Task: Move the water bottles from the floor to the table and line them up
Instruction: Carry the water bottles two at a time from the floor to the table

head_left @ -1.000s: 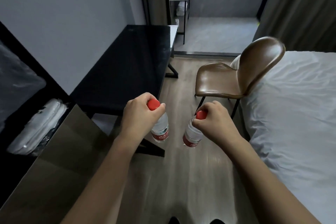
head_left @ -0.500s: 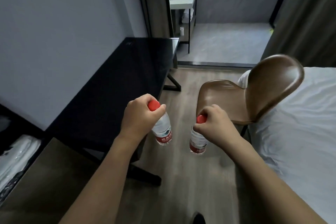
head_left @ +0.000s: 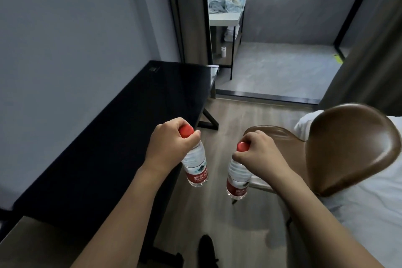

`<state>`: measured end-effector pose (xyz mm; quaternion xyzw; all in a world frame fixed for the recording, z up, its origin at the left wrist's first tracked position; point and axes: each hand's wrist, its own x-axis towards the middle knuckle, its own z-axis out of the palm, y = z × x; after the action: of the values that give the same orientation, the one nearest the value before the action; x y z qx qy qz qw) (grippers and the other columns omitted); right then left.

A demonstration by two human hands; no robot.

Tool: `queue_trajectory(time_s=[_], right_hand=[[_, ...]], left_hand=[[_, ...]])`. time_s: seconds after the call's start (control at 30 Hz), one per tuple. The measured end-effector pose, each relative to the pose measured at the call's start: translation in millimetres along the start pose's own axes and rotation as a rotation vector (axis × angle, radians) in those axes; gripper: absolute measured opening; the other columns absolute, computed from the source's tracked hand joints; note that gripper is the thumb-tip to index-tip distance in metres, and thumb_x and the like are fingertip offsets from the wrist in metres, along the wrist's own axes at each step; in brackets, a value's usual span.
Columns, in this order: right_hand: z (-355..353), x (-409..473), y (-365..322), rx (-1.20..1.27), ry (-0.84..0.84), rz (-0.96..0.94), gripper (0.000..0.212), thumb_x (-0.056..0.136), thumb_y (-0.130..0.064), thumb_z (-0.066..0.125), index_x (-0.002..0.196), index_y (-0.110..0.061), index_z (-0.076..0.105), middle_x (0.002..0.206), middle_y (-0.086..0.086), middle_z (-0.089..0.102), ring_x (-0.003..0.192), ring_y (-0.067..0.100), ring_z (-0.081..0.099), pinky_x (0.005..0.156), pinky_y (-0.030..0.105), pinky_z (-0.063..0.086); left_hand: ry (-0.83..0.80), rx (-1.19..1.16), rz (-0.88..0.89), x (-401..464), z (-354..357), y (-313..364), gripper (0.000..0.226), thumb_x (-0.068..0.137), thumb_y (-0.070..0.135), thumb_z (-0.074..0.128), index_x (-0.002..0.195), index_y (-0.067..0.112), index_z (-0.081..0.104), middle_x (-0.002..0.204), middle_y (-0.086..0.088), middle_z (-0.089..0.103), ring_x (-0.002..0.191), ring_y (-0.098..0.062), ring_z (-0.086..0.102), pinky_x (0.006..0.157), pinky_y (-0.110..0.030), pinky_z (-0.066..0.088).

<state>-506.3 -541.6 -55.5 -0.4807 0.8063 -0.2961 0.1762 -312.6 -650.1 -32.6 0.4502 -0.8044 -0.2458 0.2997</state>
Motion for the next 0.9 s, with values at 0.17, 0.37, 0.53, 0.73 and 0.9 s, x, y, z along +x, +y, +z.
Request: queue_trajectory(time_s=[0.17,0.37,0.53,0.73,0.9], right_hand=[[5,96,-7,-0.014,-0.040,-0.002,0.014,0.068,-0.025,0.071,0.075,-0.020,0.060,0.087,-0.004,0.050,0.077,0.008,0.050,0.064,0.021,0.036],[3,205,-9,0.022,0.015,-0.030,0.017,0.069,-0.026,0.072,0.078,-0.025,0.057,0.086,-0.007,0.049,0.075,0.003,0.049,0.059,0.013,0.033],[2,285,4,0.027,0.013,-0.019,0.018,0.069,-0.027,0.070,0.080,-0.023,0.057,0.086,-0.009,0.046,0.077,0.007,0.049,0.063,0.020,0.037],[-7,366,10,-0.002,-0.045,-0.039,0.018,0.070,-0.027,0.071,0.084,-0.020,0.061,0.087,-0.007,0.048,0.078,0.009,0.050,0.064,0.021,0.039],[-4,425,1,-0.017,-0.075,-0.045,0.018,0.071,-0.027,0.071,0.084,-0.020,0.061,0.089,-0.006,0.048,0.080,0.011,0.051,0.069,0.025,0.044]], left_hand=[[-0.006,0.023,0.026,93,11,-18,0.020,0.081,0.042,0.071,0.074,0.026,0.062,0.064,0.009,0.061,0.063,-0.006,0.061,0.057,-0.024,0.051],[0.011,0.048,0.063,202,35,-33,0.018,0.081,0.040,0.072,0.077,0.027,0.062,0.066,0.012,0.060,0.064,-0.006,0.060,0.057,-0.017,0.045],[0.031,0.038,0.016,276,54,-41,0.018,0.080,0.040,0.073,0.073,0.028,0.062,0.063,0.009,0.061,0.062,-0.007,0.061,0.056,-0.023,0.050],[0.040,0.053,-0.026,348,72,-39,0.019,0.080,0.041,0.073,0.071,0.028,0.062,0.062,0.008,0.061,0.060,-0.006,0.060,0.056,-0.023,0.049],[0.032,0.055,-0.052,399,79,-48,0.018,0.080,0.043,0.073,0.074,0.029,0.064,0.065,0.011,0.063,0.063,-0.003,0.062,0.059,-0.022,0.051]])
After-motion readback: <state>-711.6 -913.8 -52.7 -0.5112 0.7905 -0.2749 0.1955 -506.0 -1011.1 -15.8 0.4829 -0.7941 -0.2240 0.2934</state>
